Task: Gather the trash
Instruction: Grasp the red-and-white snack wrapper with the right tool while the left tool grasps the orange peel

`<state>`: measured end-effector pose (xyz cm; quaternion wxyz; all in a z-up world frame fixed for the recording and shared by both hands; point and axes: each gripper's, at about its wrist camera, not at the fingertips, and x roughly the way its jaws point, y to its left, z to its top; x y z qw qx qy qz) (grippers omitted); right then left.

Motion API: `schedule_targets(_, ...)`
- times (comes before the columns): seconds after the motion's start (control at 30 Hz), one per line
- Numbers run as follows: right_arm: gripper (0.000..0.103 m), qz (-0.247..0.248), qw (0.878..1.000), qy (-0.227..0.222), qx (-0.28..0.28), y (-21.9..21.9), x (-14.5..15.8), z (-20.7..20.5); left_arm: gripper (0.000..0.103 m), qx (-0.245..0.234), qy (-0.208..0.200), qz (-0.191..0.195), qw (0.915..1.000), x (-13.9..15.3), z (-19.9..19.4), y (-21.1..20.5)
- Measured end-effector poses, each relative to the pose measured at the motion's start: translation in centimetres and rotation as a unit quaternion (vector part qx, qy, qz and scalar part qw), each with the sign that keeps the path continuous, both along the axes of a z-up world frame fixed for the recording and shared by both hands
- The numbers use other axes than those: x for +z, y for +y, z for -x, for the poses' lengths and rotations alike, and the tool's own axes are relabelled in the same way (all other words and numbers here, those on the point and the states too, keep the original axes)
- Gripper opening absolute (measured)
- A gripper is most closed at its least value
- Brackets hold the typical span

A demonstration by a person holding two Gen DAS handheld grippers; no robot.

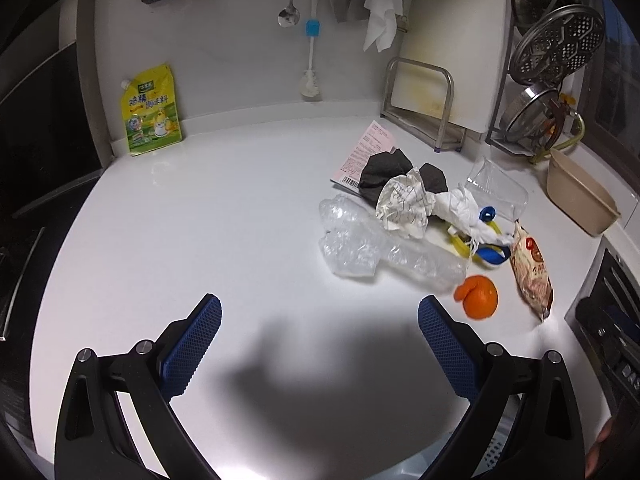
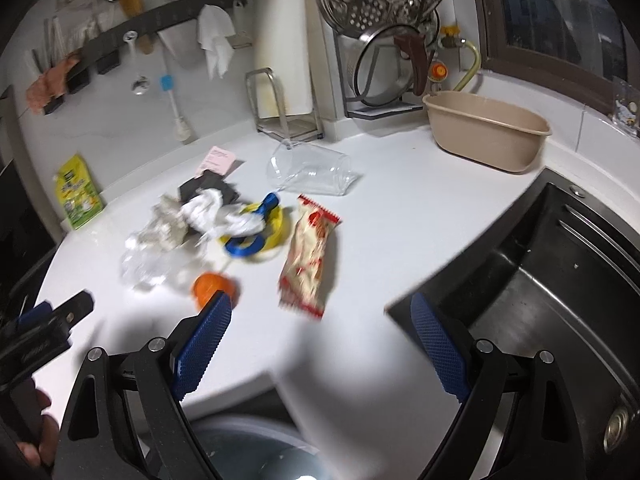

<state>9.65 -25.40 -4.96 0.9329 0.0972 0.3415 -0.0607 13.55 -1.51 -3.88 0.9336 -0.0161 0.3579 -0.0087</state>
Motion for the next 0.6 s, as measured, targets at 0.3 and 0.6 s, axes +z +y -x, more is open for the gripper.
schedule_targets(0.3, 0.087, -0.007, 0.999, 0.054, 0.003, -1.1, -2.0, -6.7, 0.097, 0.001, 0.001, -0.016, 0.9999, -0.7, -1.8, -1.1)
schedule_targets(0.6, 0.084, -0.004, 0.995, 0.097, -0.006, -1.3, -3.4, -9.7, 0.097, -0.014, 0.002, -0.024, 0.9996, -1.3, -1.6, -2.7)
